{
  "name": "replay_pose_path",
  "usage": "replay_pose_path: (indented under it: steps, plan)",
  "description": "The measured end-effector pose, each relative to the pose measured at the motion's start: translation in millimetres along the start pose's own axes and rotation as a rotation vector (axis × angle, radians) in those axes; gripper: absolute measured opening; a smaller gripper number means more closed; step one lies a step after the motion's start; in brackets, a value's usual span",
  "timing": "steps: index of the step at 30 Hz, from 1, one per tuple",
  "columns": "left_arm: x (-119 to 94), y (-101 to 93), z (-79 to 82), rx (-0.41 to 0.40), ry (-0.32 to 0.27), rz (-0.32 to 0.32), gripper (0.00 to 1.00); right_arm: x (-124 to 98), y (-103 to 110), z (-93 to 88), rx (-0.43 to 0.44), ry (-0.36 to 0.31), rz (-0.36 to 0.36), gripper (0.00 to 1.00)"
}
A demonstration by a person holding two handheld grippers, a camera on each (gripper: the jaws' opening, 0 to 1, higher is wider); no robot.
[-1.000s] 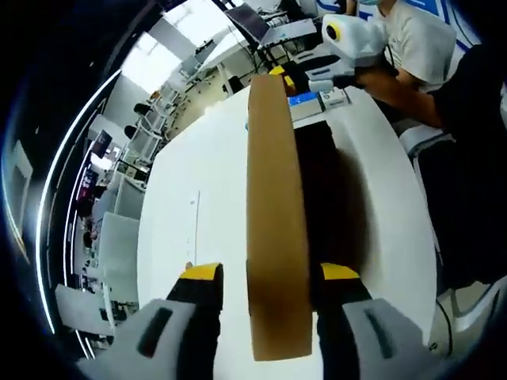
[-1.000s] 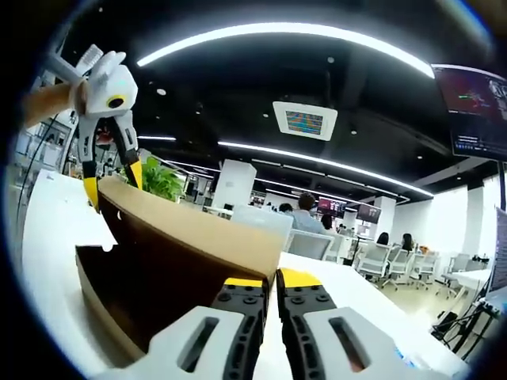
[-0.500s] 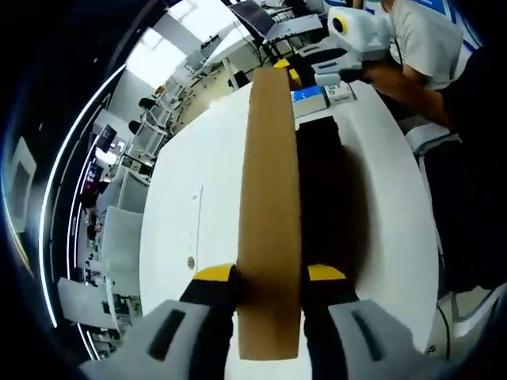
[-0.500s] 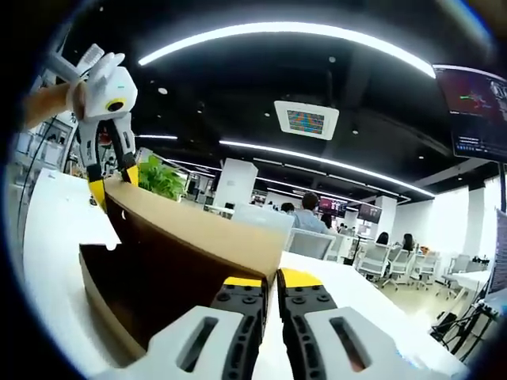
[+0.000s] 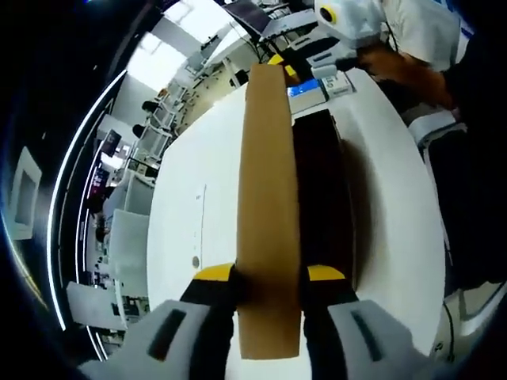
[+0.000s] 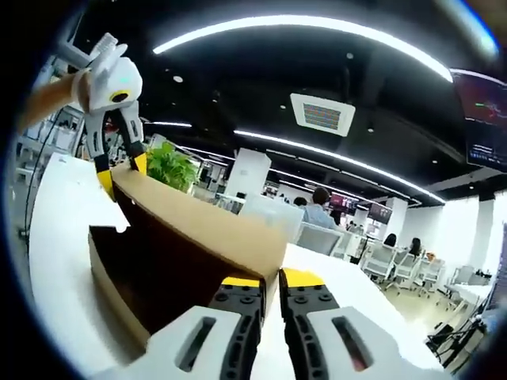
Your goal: Operate the shoe box by opening the lid, removing the specified soft item, and placing it in the target area until the item is outside and the box remains undamaged.
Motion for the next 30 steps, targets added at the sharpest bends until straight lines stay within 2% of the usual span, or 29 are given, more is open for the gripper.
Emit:
replay_pose_path:
  steps: [2,4,9,11,15,18,20,24,25,30]
  plan:
    - [0,-1.3,-0.3,0.005,0.003,0.0,0.32,-5,-1,2.1,-0.04,0.015,0.02,0.21]
    - [0,-1.9,-0.3,0.012,0.005,0.003,0.32,-13,-1,6.7,-0.074,0.028,0.052,0.28]
    - [0,-2.9,-0.3,0.019,0.005,0.009,0.32,-32,-3,21.9,-0.125,0.066,0.171,0.38]
    - [2,-4.1,-0.3,0.028,0.016,0.016,0.32,-42,-1,37.8,-0.192,0.083,0.253,0.43]
    - [2,-4.5,1.2,0.04,0.027,0.023,0.32,-48,-1,61.1,-0.339,0.12,0.318,0.46]
    - [2,-3.3,2.2,0.034,0.023,0.027,0.32,-45,10,65.3,-0.446,0.203,0.401,0.49]
    - [2,-4.3,1.9,0.036,0.026,0.027,0.32,-38,14,69.5,-0.482,0.235,0.41,0.49]
    - [1,-5.5,2.5,0.04,0.03,0.029,0.32,-28,30,80.4,-0.544,0.249,0.496,0.5]
    - [1,-5.6,2.8,0.04,0.03,0.03,0.32,-25,35,78.3,-0.548,0.287,0.525,0.5]
    - [1,-6.0,3.0,0.038,0.033,0.031,0.32,-11,54,71.0,-0.623,0.355,0.595,0.52]
Point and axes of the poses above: the point that each gripper's makers call its tool centre point, and the gripper's own axes: x roughly forward along the fingers, y roughly to its left, z roughly out of its top, the point moved 2 cm from there along -x, roughly backward along the fingers, and after that the axes turned 2 degrees about x, right-handed, at the moved point
